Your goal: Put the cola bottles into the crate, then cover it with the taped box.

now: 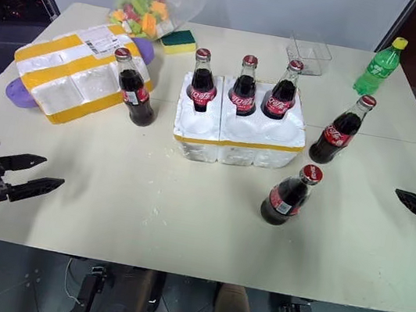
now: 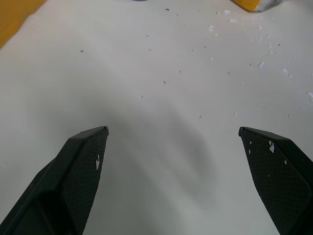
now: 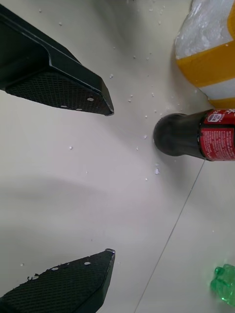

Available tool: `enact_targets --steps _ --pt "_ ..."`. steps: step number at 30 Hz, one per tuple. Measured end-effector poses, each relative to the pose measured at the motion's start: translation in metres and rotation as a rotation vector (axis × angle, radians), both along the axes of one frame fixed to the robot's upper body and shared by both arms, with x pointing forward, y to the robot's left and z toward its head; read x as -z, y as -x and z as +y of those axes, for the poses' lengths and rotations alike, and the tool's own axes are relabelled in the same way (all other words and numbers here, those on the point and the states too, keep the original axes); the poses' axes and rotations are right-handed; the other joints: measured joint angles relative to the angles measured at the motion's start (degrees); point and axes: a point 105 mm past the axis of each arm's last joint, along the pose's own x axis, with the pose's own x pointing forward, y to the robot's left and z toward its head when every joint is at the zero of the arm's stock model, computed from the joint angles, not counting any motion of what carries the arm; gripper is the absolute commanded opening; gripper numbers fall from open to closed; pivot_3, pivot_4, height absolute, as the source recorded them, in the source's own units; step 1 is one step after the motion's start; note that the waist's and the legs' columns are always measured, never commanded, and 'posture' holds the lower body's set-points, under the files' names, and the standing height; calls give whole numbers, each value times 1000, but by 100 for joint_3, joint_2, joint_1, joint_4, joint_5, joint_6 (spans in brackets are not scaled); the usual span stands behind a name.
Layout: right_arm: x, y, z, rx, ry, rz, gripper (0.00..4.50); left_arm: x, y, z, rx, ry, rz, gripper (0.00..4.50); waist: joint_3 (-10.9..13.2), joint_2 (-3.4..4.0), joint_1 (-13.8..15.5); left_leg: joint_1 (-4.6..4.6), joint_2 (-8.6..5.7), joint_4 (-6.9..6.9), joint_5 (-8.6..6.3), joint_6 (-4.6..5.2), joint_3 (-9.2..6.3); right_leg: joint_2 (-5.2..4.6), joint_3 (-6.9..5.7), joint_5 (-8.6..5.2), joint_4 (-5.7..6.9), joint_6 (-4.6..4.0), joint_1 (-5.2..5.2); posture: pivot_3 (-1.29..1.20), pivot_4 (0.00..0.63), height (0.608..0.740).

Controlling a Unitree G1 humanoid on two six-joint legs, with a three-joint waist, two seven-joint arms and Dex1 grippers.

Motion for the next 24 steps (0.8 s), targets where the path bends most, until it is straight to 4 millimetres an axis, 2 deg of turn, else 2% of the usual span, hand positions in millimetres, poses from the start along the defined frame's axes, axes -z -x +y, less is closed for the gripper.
enact_targets --steps 17,21,24 --pt "9 1 -3 10 5 -2 4500 -9 -12 -4 -19 16 -55 4474 0 0 -3 2 0 5 1 1 1 2 0 1 7 2 5 0 150 739" --pt "9 2 -5 26 -35 4 4500 -16 -24 -11 -22 78 -96 4474 0 0 11 10 0 12 2 1 -1 4 0 2 15 3 14 0 150 739" --pt "-7 4 4 -12 -76 -8 4500 -35 -45 -12 -43 123 -164 4474 0 6 17 19 0 19 2 1 -2 5 0 2 25 4 23 0 150 739"
